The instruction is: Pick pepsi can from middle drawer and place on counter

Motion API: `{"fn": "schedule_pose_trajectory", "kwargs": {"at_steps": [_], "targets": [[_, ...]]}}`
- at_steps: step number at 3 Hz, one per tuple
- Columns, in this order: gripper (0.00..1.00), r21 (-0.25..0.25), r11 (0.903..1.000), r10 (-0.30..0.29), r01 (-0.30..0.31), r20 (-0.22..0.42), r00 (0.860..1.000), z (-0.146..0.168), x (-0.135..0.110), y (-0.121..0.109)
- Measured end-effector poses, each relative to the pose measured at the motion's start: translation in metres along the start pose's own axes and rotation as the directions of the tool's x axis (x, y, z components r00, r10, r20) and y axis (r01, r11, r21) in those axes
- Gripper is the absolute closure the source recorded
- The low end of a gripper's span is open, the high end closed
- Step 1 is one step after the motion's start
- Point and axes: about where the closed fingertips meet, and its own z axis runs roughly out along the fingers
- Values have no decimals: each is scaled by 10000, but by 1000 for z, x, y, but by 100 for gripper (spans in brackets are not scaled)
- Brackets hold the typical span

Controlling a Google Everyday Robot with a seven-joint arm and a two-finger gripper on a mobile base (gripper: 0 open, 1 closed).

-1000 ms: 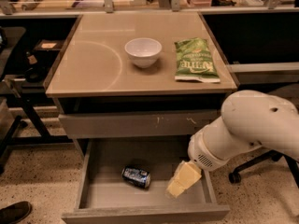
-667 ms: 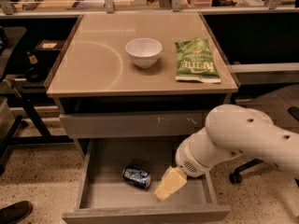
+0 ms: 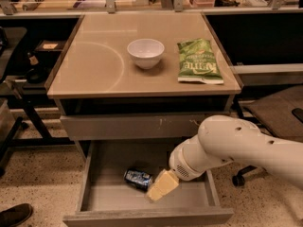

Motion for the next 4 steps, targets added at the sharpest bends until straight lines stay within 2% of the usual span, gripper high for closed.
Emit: {"fn": "schedule_pose_trajectory", "kwargs": {"at_steps": [1,3,4], "targets": [[0,-28,10000,92,-92,-96,9999,15,1,0],[0,171,9937,1117,-1112,-327,9932,81,16,-22],[0,169,9937,1115,-1110,-328,9932,81,16,-22]]}}
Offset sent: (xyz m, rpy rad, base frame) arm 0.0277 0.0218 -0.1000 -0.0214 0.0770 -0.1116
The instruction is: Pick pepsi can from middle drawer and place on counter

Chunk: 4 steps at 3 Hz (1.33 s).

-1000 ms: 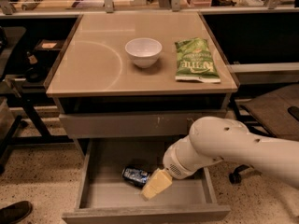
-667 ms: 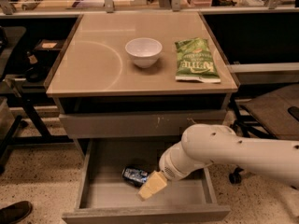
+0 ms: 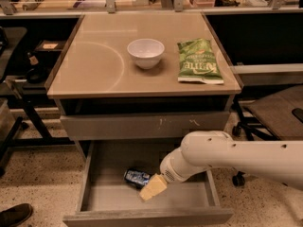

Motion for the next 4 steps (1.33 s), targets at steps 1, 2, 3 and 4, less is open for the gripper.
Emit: {"fn": "schedule_pose_trajectory", "kwargs": {"at_steps": [1,2,3,4], "targets": [[0,-228,9993,289,-285,194,9994,22,10,1],[0,-566,9975,457,-428,514,9976,55,10,-1],[0,-992,9937,615,-531,831,9946,83,7,-2],[0,-1085,9924,668,-582,779,9947,88,10,0]]}}
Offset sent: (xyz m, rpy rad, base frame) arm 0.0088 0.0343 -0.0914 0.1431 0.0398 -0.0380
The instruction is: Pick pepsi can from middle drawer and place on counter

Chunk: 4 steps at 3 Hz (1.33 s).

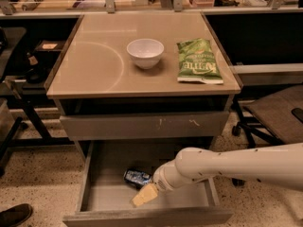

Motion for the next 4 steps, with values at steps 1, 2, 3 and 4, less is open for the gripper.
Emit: {"fn": "schedule_pose_trajectory", "kwargs": {"at_steps": [1,2,3,4], "targets": [[0,-19,9999,114,-114,190,9998,11,1,-4],[0,-13,10000,-40,41,532,9986,38,-9,-18],[0,-3,9999,-164,165,687,9975,60,-14,-33],[0,22,9997,-240,239,670,9975,78,-14,-46]]}}
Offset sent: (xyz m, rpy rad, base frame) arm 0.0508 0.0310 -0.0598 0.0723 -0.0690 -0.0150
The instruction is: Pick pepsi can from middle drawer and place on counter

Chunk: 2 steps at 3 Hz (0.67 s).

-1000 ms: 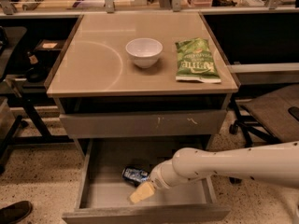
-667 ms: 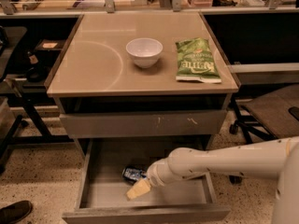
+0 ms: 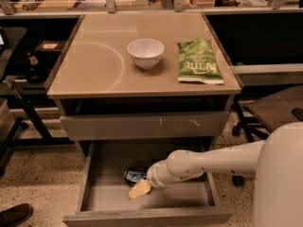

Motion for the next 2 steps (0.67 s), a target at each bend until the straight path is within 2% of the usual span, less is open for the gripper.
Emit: {"fn": "schedule_pose_trajectory", "kwargs": {"at_steps": [2], "targets": [[0,146,9999,-44,45,-76,10000,26,-1,-25]]}}
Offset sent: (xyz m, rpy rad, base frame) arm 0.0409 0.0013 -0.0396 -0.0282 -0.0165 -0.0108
